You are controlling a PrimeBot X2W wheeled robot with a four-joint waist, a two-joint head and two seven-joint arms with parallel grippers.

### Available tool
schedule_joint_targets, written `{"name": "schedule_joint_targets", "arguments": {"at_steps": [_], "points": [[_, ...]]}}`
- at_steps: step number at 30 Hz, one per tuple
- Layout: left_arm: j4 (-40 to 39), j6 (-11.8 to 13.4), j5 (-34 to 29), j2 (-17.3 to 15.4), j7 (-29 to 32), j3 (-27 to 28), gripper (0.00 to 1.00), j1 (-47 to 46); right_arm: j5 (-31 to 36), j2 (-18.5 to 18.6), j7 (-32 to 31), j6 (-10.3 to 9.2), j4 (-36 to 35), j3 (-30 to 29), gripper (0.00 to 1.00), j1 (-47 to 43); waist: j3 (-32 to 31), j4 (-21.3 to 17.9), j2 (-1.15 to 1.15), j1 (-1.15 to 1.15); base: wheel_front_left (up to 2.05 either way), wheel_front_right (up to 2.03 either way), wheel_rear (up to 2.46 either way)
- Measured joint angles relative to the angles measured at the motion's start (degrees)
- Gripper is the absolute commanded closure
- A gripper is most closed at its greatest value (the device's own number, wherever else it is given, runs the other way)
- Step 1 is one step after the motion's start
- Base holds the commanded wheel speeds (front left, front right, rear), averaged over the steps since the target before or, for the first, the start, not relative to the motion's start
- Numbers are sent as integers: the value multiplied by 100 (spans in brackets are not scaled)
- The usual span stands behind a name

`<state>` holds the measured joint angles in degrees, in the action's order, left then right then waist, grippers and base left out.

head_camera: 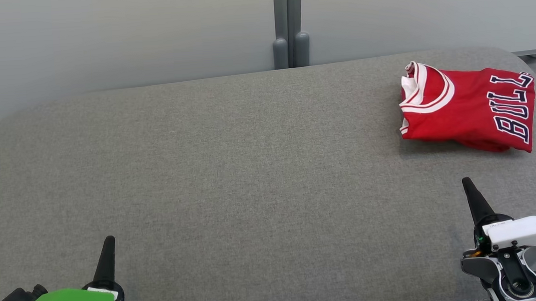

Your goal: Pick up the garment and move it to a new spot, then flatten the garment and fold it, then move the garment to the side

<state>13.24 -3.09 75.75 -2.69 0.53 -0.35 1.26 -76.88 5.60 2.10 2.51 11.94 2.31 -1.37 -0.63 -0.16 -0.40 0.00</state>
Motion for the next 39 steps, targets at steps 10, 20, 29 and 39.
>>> {"name": "schedule_joint_targets", "arguments": {"at_steps": [10,20,29,39], "points": [[82,-111,599,-3,149,77,100,-134,-635,-1,-124,120,88,-155,100,121,28,6,0,0,0,0,0],[141,-271,1306,-5,330,224,100,-291,-1435,-1,-301,275,193,-348,100,259,63,13,0,0,0,0,0],[235,-354,1713,-8,446,318,100,-399,-1900,-2,-402,371,264,-457,100,363,83,17,0,0,0,0,0],[256,-355,1714,-8,446,330,100,-425,-1898,-2,-416,401,301,-471,100,380,81,17,0,0,0,0,0]]}}
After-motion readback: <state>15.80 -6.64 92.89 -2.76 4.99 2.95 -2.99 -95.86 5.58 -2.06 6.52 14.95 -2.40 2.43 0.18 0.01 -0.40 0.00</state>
